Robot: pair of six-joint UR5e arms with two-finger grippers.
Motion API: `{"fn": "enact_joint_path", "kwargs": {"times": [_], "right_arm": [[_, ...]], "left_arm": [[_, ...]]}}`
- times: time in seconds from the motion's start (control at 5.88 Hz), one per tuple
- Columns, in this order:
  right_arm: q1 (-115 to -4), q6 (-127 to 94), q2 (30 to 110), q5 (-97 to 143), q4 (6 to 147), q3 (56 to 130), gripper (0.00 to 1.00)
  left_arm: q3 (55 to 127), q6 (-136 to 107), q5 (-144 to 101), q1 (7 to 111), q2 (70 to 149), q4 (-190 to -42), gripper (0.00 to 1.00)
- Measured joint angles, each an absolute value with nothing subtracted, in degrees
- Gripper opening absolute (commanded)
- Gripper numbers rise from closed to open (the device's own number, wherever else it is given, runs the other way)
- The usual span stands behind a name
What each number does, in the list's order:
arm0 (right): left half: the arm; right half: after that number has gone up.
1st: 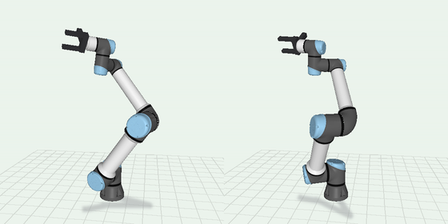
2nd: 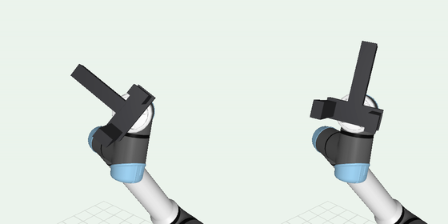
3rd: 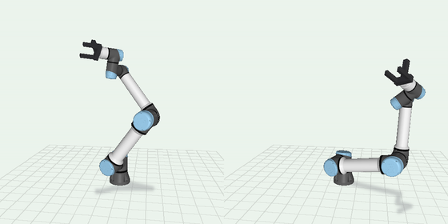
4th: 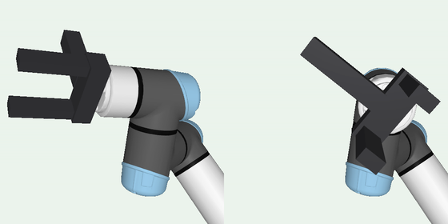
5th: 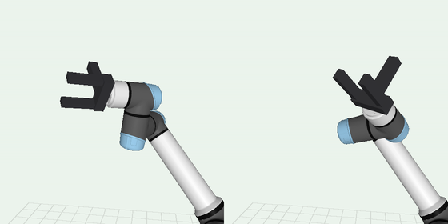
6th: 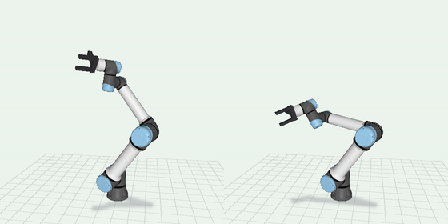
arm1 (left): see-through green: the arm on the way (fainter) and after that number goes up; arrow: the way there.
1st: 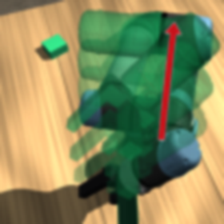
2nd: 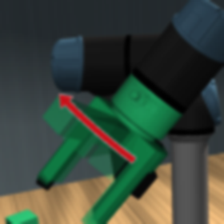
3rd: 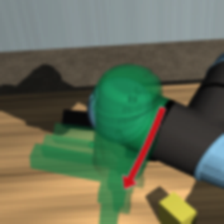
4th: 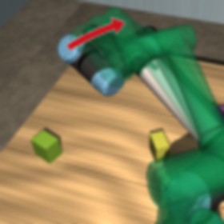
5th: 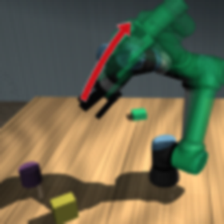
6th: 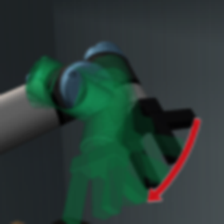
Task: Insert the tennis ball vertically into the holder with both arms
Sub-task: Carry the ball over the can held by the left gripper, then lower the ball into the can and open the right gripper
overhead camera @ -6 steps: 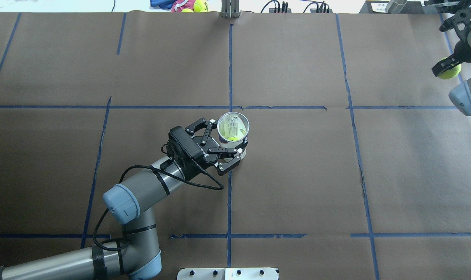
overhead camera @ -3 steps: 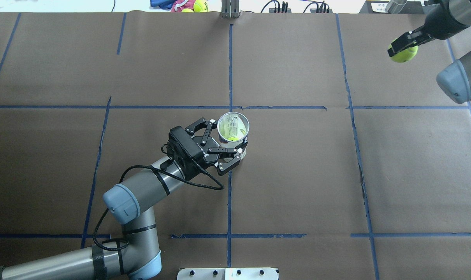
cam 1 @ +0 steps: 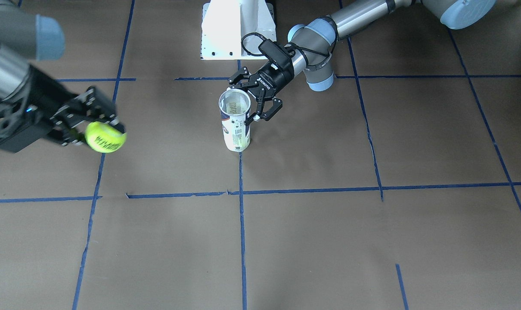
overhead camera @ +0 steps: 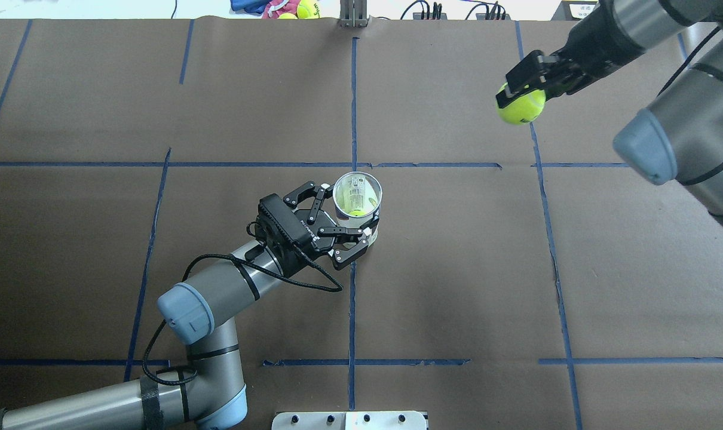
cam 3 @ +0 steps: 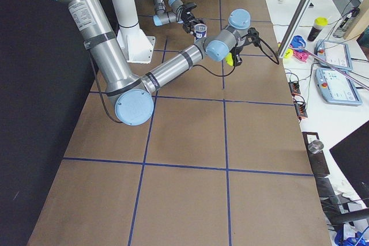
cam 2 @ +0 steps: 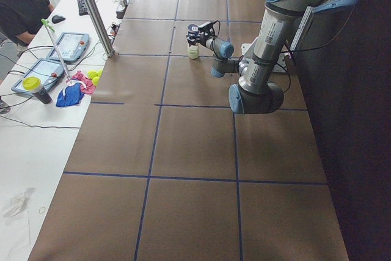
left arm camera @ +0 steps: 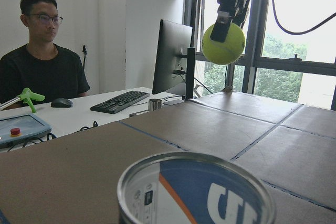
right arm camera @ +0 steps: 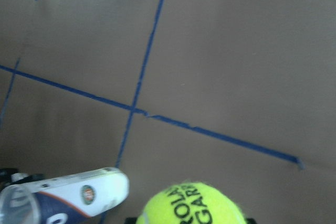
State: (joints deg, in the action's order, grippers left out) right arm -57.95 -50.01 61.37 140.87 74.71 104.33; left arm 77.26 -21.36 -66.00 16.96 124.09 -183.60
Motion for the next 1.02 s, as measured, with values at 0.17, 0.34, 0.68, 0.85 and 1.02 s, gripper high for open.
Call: {"fn": "enact_joint_path", "kwargs": {"times": [0.17, 0.34, 0.68, 0.85, 1.02], "right_arm": [[-52.9, -58.6, 58.7, 137.9, 74.7, 106.7, 0.04], [-47.5, -64.7, 56.6, 133.0, 74.7, 108.4, 0.04], [-40.3, -70.7, 53.7, 125.0, 74.7, 109.3, 0.08], [-38.7, -71.6, 53.2, 121.8, 74.8, 109.2, 0.08], [-37.9, -71.8, 52.9, 119.6, 75.0, 108.9, 0.13]], "left_arm": [[77.3, -21.4, -66.0, 17.0, 124.1, -183.6, 0.9], [77.3, -21.4, -66.0, 17.0, 124.2, -183.6, 0.9], [77.3, -21.4, -66.0, 17.0, 124.2, -183.3, 0.9], [77.2, -21.4, -66.0, 17.0, 124.2, -183.2, 0.9], [77.2, -21.4, -66.0, 16.9, 124.2, -183.2, 0.9]]}}
